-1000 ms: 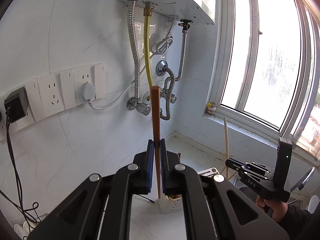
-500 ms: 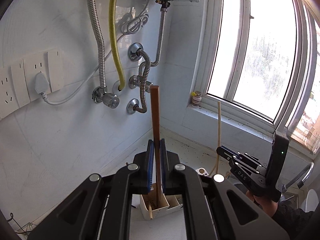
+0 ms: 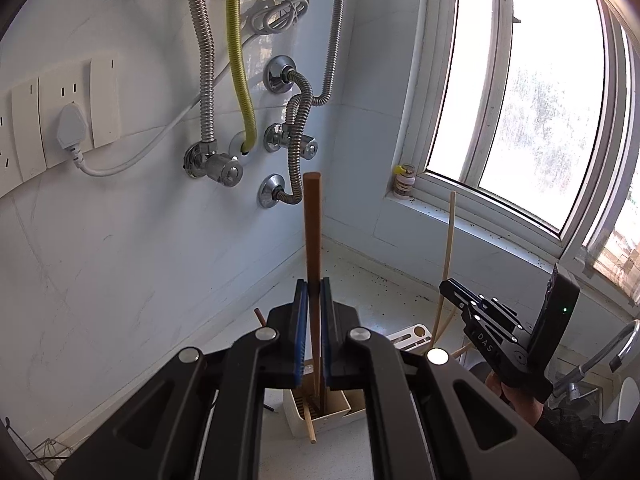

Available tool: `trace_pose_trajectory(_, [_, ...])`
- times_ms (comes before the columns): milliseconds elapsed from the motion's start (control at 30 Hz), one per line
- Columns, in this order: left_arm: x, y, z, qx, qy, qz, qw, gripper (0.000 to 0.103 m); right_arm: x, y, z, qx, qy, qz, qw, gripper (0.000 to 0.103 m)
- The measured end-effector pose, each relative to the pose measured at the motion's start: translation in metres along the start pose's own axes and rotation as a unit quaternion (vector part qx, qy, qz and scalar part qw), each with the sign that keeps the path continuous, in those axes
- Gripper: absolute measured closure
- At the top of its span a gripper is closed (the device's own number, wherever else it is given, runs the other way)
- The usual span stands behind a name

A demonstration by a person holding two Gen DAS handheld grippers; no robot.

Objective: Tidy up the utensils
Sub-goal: 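Lower both chopsticks into the holder slots and open both grippers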

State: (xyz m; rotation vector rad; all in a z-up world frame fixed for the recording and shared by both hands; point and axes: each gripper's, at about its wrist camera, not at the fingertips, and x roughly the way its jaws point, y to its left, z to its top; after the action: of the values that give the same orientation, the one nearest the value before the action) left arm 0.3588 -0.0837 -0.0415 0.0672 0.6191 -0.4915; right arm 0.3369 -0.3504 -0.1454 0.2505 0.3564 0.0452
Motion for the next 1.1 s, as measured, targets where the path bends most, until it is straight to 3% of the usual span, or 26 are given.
trace_pose_trajectory(200, [0.01, 0.005, -0.008, -0.004, 0.013, -0.003, 0.9999, 0.097, -0.005, 0.001, -0.003, -0.008, -0.025, -0.008, 1.0, 0.097])
trace_pose_trajectory(533, [0.014, 0.004, -0.009, -0.005, 0.015, -0.008, 0.9998, 0.097, -0.018, 0.025, -0.001, -0.071, -0.063, -0.007, 0.995, 0.097])
trace_pose_trajectory(1100, [0.025, 0.003, -0.014, -0.011, 0.026, -0.006, 0.9996, 0.097, -0.016, 0.027, -0.005, -0.084, -0.073, -0.004, 0.994, 0.097])
